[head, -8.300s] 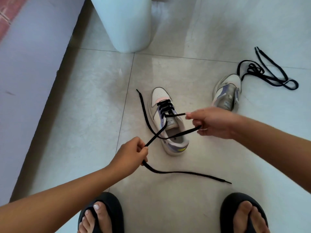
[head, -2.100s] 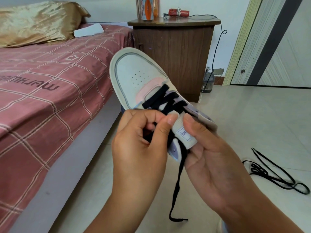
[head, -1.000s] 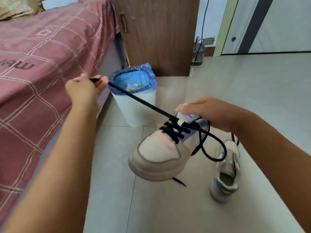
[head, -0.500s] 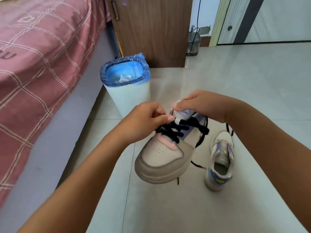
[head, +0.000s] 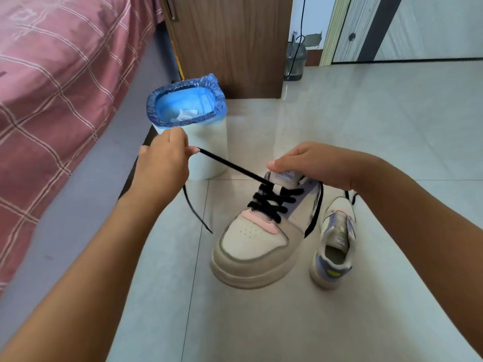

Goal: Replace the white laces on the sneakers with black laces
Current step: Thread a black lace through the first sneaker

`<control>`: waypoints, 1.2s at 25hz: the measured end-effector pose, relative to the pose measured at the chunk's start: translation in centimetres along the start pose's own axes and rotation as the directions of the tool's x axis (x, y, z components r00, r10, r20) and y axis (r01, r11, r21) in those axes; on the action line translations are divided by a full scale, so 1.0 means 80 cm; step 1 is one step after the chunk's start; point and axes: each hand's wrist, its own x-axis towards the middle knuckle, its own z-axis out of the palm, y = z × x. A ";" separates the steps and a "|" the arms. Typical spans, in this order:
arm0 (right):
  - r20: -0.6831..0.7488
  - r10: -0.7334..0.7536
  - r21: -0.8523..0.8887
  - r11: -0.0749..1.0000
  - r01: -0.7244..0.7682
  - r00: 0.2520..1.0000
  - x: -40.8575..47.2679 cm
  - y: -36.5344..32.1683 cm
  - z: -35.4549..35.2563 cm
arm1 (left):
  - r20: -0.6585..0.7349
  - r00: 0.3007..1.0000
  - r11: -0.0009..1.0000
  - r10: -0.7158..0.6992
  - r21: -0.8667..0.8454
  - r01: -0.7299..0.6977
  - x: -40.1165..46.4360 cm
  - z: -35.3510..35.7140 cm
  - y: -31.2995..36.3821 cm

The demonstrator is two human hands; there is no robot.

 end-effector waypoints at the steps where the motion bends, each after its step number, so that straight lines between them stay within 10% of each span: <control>1: 0.012 -0.004 -0.002 1.000 0.004 1.000 0.001 0.001 0.002 | -0.022 1.000 1.000 -0.007 0.011 0.008 0.001 0.001 0.002; 11: 0.298 -0.041 0.053 0.998 0.026 0.954 -0.012 0.014 0.015 | 0.158 0.979 0.793 0.132 -0.609 -0.008 0.006 -0.017 0.015; 16: 0.210 -0.135 0.143 0.984 0.106 0.968 -0.013 0.003 0.013 | 0.525 0.791 0.856 0.314 -0.517 0.004 -0.028 -0.004 0.063; 30: 0.262 -0.272 0.130 0.961 0.246 0.926 -0.030 -0.018 0.016 | 0.194 0.858 0.806 0.475 -0.488 -0.336 -0.023 -0.041 0.050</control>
